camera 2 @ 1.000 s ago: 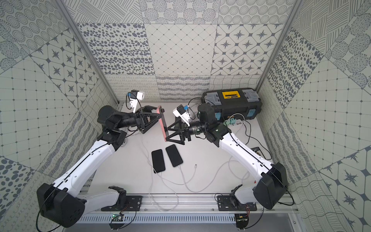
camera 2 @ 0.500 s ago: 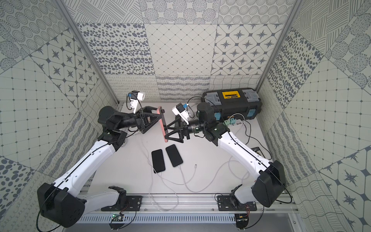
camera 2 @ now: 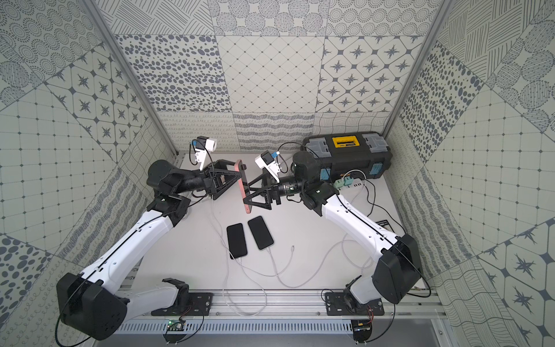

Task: Unplug the charging cable from the phone
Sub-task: Place the phone at the center of the board.

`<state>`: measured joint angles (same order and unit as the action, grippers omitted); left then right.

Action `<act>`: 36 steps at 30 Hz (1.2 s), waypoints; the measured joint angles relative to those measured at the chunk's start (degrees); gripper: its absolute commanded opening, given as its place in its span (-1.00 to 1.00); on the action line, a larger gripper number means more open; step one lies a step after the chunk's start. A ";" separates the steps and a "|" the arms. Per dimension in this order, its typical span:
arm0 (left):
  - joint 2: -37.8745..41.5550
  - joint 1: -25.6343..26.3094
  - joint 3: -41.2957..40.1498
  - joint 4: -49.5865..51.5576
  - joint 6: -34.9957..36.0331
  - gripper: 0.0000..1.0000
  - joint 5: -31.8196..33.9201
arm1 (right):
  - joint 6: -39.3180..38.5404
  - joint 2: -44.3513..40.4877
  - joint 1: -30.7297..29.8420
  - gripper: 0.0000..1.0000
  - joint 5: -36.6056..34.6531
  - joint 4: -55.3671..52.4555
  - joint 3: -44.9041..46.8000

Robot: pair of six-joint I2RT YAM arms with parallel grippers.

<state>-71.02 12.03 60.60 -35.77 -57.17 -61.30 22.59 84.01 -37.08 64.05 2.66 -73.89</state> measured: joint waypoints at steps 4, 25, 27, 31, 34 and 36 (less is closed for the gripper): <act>0.00 0.00 -0.04 -0.17 -0.04 -1.00 -0.17 | -0.04 0.50 -0.68 0.91 -0.02 -0.20 -0.81; 0.00 0.00 -0.59 -0.52 0.22 -0.14 -0.42 | 0.00 0.52 -1.20 0.20 0.13 -1.27 -1.44; 0.00 0.00 -0.66 -0.52 0.22 0.62 -0.42 | -0.02 0.52 -1.22 0.17 0.22 -1.44 -1.44; 0.09 0.00 -0.74 -0.50 0.02 0.96 -0.35 | -0.09 0.52 -1.22 0.13 0.13 -2.29 -1.42; 0.22 0.00 -0.74 -0.31 0.24 0.96 -0.35 | -0.13 0.52 -1.20 0.11 -0.07 -2.97 -1.42; 0.55 0.00 -0.74 0.68 0.96 0.95 -0.20 | -0.15 0.52 -1.20 0.10 -0.20 -3.26 -1.42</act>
<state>-70.48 12.03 59.86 -35.09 -56.21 -61.49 22.44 84.53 -38.28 63.86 -0.60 -75.31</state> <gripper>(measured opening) 0.977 0.786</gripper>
